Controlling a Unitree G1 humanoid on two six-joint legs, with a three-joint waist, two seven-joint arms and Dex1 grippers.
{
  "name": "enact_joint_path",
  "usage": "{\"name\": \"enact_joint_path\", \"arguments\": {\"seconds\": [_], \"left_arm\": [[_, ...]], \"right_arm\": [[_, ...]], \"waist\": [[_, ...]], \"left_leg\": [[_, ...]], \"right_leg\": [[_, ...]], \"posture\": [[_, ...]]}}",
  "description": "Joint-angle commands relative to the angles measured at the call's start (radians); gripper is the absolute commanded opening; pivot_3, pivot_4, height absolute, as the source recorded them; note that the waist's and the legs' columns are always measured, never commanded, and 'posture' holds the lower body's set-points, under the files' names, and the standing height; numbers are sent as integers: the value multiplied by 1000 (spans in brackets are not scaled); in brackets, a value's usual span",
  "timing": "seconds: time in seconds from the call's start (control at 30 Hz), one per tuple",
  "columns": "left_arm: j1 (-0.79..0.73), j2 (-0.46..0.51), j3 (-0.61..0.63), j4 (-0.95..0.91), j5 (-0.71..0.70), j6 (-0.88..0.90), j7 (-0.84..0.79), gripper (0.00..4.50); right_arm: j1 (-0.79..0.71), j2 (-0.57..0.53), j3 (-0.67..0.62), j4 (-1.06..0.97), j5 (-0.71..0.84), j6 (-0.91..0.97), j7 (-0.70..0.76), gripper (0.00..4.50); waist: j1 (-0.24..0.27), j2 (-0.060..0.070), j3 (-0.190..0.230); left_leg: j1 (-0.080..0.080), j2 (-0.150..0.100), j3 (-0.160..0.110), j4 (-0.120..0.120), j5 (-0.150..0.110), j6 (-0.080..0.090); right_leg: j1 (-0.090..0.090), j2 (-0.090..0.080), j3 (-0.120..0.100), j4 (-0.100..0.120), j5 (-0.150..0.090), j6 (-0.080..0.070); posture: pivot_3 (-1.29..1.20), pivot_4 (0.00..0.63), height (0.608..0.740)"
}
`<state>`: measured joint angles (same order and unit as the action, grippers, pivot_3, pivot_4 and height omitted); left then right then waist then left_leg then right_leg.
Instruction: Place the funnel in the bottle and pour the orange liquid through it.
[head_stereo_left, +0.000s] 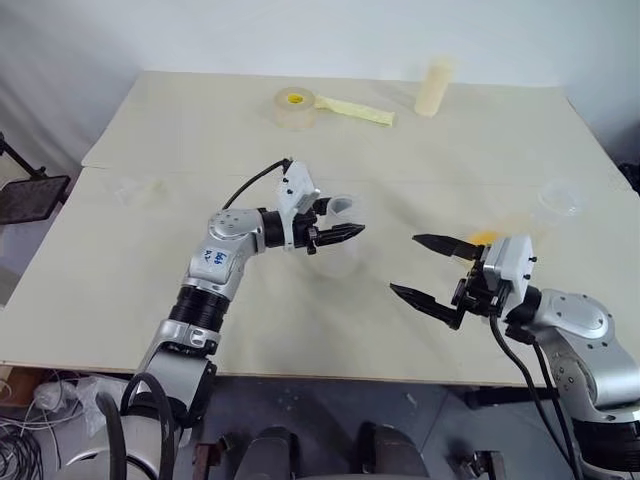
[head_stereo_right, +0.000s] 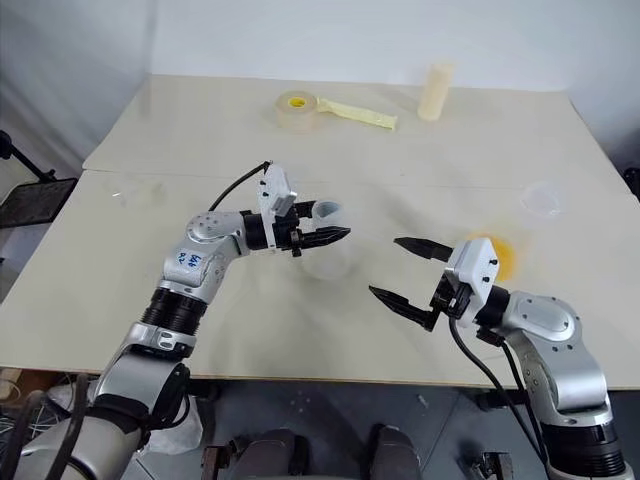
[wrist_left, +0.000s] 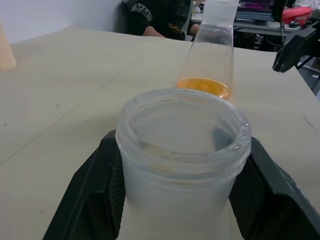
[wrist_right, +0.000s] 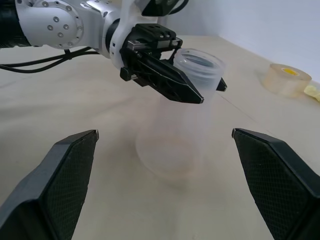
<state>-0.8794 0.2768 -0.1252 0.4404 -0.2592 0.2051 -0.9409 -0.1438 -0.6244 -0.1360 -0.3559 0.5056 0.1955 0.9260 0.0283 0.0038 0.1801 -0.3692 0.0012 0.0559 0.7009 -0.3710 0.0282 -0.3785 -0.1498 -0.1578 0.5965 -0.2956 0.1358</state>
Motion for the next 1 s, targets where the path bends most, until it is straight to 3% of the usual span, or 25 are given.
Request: {"name": "enact_joint_path", "arguments": {"seconds": [0.03, 0.17, 0.47, 0.73, 1.0], "left_arm": [[-19, -4, -6, -8, 19, -11, -5, 3302], [1, -4, -6, -33, 11, 27, -13, 4479], [35, 18, 44, -130, -47, 130, -21, 4479], [107, 163, 112, -259, -130, 293, -85, 4479], [183, 241, 189, -293, -174, 240, -130, 4479]], "right_arm": [[12, -7, -39, -50, 16, -11, -18, 4500], [20, -11, -41, -57, 18, -11, -28, 4500], [25, -25, -62, -60, 19, -2, -28, 4500], [80, -67, -110, -72, 26, 28, -29, 4500], [141, -72, -156, -99, 32, 46, -56, 4500]], "waist": [[-1, 0, 0], [-1, 0, 0], [-2, 0, 0], [-2, 0, 0], [-2, 0, 0]], "left_leg": [[0, 0, 0, 0, 0, 0], [0, 0, 0, 0, 0, 0], [0, 0, -1, 0, 0, 0], [0, 1, -2, 0, 0, 0], [1, 1, -7, 0, 0, 0]], "right_leg": [[0, 0, 0, 0, 0, 0], [0, 0, 0, 0, 0, 0], [0, 0, 0, 0, 0, 0], [0, 0, 0, 0, 0, 0], [1, 0, 0, 1, 0, 0]], "posture": [[0, 150, 740], [0, 150, 740], [0, 150, 740], [0, 150, 740], [0, 150, 740]]}}
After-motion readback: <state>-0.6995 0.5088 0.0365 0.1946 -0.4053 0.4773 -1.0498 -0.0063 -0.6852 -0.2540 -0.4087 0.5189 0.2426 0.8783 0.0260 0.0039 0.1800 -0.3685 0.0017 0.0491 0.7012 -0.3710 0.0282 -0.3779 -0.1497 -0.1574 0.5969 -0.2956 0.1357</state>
